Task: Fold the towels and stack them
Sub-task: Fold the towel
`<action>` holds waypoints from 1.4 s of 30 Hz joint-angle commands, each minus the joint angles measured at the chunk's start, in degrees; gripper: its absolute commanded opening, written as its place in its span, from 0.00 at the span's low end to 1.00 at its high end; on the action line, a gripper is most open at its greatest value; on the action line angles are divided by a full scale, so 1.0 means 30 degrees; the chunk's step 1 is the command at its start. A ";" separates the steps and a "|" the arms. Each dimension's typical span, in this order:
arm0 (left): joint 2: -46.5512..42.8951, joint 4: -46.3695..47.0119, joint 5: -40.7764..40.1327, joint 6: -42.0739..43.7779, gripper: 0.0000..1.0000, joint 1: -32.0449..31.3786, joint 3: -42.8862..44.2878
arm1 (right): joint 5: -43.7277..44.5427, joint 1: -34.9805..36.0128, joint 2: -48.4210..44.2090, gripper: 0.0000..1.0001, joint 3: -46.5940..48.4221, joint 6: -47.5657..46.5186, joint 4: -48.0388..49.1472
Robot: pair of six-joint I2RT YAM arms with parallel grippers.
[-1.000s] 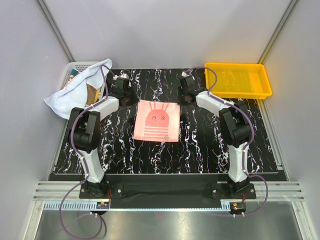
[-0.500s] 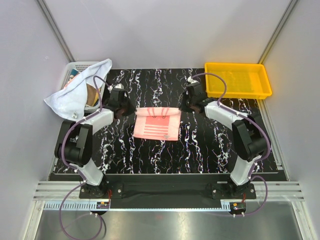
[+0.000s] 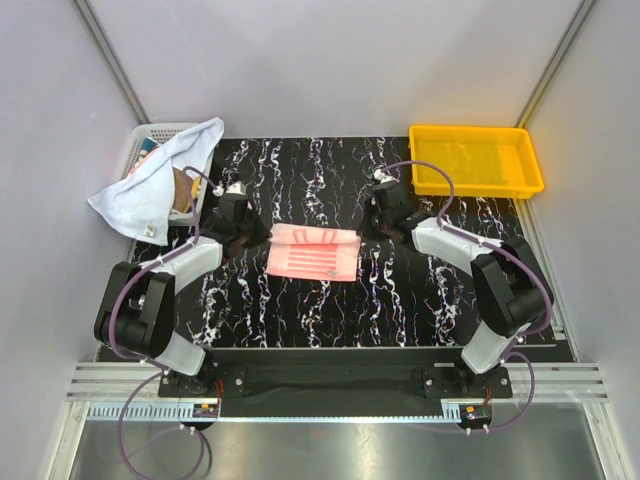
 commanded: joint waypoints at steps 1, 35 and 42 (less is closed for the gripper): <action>-0.1051 0.0509 -0.1448 0.0018 0.00 -0.0330 -0.0499 | 0.0580 0.0399 -0.1091 0.09 -0.0421 0.0269 0.0511; -0.3894 -0.1192 -0.1859 0.0194 0.00 -0.1416 -0.3254 | 0.0903 0.1981 -0.3260 0.08 -0.4436 0.1471 0.0979; -0.3923 -0.1163 -0.1831 0.0106 0.06 -0.1475 -0.3576 | 0.0757 0.2099 -0.3201 0.20 -0.4729 0.1675 0.1272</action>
